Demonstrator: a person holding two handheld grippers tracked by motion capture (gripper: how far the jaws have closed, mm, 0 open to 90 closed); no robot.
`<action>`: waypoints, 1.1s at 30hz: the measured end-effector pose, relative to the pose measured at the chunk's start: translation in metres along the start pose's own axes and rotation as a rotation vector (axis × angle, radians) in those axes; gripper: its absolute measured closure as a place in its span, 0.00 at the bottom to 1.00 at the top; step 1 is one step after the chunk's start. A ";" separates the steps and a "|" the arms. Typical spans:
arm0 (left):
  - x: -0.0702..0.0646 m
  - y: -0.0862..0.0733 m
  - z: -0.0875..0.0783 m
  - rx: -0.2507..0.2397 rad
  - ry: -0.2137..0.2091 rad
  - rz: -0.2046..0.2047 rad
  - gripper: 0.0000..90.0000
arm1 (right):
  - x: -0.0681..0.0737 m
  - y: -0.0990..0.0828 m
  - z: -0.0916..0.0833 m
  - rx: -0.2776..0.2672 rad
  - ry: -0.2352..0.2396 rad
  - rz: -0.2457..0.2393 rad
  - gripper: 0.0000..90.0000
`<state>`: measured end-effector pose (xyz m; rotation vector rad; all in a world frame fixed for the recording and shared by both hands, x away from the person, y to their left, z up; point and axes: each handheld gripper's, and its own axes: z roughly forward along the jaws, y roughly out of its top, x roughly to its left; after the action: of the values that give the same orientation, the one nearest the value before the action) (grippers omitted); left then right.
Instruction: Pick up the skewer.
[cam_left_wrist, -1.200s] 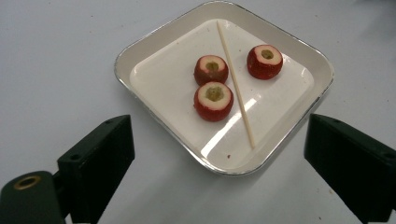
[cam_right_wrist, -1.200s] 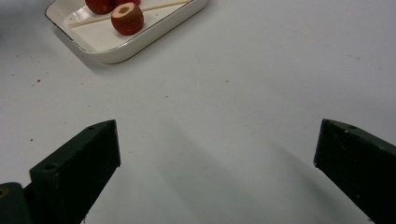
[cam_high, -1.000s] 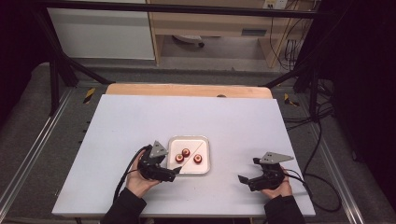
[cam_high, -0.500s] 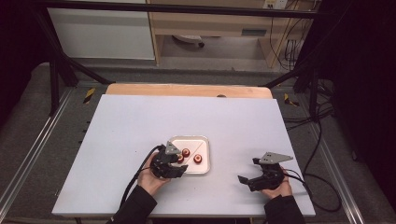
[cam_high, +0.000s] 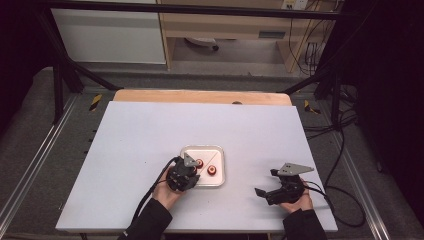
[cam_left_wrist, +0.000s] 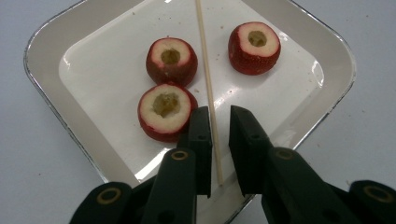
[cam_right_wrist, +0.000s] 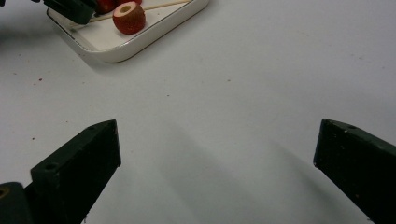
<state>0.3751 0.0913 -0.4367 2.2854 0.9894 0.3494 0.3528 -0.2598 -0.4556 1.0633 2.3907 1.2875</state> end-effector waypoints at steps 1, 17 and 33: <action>0.000 0.000 0.001 0.002 0.005 0.008 0.89 | 0.000 0.000 0.000 0.000 -0.001 -0.001 0.01; -0.003 -0.001 0.002 -0.013 0.028 0.011 0.97 | 0.000 0.000 0.000 0.001 0.002 0.000 0.01; 0.002 -0.005 -0.004 -0.052 0.009 -0.028 0.99 | 0.000 0.000 0.001 0.002 0.001 -0.007 0.02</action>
<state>0.3720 0.0968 -0.4370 2.2233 1.0038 0.3696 0.3528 -0.2591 -0.4564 1.0539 2.3946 1.2836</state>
